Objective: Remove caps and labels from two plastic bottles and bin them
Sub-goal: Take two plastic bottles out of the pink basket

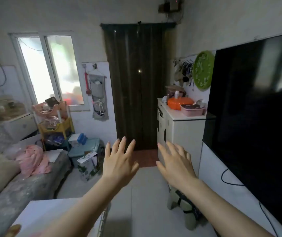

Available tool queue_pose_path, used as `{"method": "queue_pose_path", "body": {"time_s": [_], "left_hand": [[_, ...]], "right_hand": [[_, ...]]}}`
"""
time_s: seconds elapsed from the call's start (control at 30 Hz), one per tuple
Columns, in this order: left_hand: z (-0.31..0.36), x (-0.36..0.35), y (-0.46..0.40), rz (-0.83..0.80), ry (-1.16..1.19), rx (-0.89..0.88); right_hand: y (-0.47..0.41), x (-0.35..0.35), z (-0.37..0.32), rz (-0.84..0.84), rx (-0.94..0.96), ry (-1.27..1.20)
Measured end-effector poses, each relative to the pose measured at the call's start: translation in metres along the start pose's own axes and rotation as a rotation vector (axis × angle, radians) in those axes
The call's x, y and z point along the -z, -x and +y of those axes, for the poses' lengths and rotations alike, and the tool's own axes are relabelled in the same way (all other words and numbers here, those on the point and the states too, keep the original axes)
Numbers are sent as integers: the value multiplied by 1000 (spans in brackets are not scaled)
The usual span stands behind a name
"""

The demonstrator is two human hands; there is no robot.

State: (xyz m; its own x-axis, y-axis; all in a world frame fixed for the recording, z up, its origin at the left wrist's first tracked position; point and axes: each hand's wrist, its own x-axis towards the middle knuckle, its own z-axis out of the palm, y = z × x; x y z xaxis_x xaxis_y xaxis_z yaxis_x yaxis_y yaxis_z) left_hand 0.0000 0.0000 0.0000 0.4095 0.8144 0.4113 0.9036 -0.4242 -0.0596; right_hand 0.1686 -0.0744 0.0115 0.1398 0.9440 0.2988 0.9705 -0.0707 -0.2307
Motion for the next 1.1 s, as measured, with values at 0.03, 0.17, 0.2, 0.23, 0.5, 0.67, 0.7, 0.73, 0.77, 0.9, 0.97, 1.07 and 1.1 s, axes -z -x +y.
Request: {"method": "queue_pose_path", "body": {"time_s": [0.03, 0.17, 0.2, 0.23, 0.5, 0.67, 0.7, 0.73, 0.77, 0.9, 0.97, 1.07, 1.1], "left_hand": [[2, -9, -14, -3, 3, -7], [9, -50, -84, 16, 24, -37], [12, -59, -105, 10, 31, -48], [13, -68, -126, 9, 27, -46], [1, -130, -260, -21, 51, -37], [-5, -179, -344, -69, 105, -46], [-6, -193, -364, -78, 117, -58], [-6, -206, -383, -82, 130, -72], [-7, -220, -403, -78, 141, -94], [-15, -260, -480, -63, 187, -187], [-20, -277, -526, -68, 199, -244], [-17, -298, -589, -65, 193, -341], [-14, -306, -609, -67, 202, -364]], "right_hand": [[-12, -5, 7, 5, -2, 5], [-75, -26, 41, 33, -32, 26], [-94, -31, 51, 35, -35, 32], [-113, -34, 60, 41, -41, 41], [-258, -64, 115, 26, -69, -6], [-338, -93, 142, -1, -99, 17], [-356, -101, 147, 1, -110, 24], [-373, -108, 153, 6, -124, 28], [-390, -116, 158, 17, -139, 29], [-451, -139, 179, 38, -215, 48], [-484, -147, 190, 53, -280, 49], [-526, -155, 209, 101, -388, 76], [-539, -158, 216, 121, -424, 82]]}}
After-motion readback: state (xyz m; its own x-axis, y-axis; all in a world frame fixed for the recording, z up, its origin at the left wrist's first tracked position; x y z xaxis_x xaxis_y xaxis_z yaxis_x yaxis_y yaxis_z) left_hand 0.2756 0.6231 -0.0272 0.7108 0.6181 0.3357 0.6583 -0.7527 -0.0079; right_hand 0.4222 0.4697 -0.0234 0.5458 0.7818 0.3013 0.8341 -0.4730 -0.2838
